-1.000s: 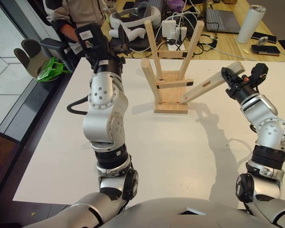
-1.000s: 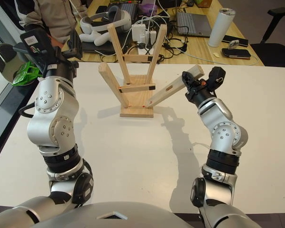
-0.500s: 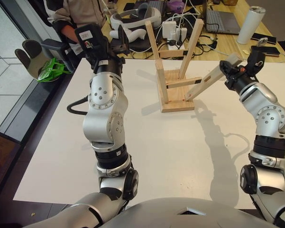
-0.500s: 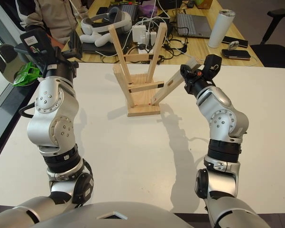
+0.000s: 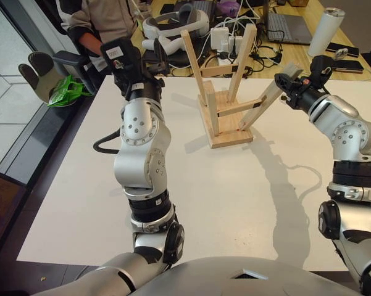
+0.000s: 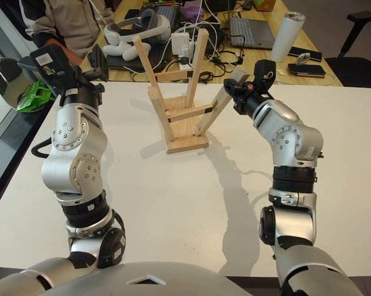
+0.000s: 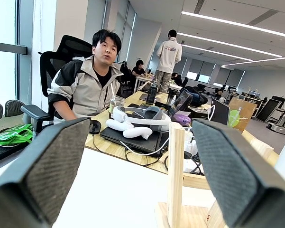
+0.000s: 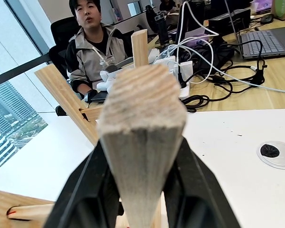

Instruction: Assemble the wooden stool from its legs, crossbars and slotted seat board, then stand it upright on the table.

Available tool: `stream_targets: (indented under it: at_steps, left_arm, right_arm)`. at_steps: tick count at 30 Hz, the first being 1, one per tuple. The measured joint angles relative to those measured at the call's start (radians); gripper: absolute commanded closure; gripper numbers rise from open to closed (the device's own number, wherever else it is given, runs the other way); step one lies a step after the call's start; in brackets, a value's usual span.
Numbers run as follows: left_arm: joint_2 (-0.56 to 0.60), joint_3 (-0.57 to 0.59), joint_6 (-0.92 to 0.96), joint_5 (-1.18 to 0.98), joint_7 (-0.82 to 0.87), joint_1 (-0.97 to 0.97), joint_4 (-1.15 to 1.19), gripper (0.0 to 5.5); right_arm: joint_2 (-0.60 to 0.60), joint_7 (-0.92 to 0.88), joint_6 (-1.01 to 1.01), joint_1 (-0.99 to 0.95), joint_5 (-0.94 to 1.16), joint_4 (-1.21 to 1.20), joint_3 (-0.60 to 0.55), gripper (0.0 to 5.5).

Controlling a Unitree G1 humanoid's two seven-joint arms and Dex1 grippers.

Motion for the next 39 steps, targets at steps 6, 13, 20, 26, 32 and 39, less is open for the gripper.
stream_targets:
  at_steps: [6, 13, 20, 26, 32, 39]
  left_arm:
    - [-0.027, -0.001, -0.027, 0.008, 0.023, 0.025, -0.003, 1.6]
    - [-0.026, 0.001, -0.033, 0.008, 0.025, 0.029, -0.004, 1.6]
    - [-0.024, 0.002, -0.033, 0.007, 0.021, 0.029, -0.004, 1.6]
    - [-0.021, 0.003, -0.033, 0.007, 0.015, 0.028, -0.003, 1.6]
    - [-0.021, 0.003, -0.032, 0.007, 0.01, 0.026, -0.003, 1.6]
    - [-0.021, 0.003, -0.032, 0.007, 0.006, 0.025, -0.002, 1.6]
  right_arm:
    - [-0.019, 0.105, -0.013, -0.055, -0.056, 0.073, 0.055, 4.51]
    - [-0.021, 0.16, -0.019, -0.041, -0.074, 0.047, 0.073, 4.51]
    - [-0.018, 0.179, -0.045, 0.005, -0.085, -0.013, 0.085, 4.51]
    - [-0.005, 0.187, -0.055, 0.03, -0.094, -0.04, 0.088, 4.51]
    - [0.003, 0.19, -0.064, 0.027, -0.105, -0.031, 0.089, 4.51]
    - [0.021, 0.206, -0.101, 0.004, -0.142, -0.011, 0.132, 4.51]
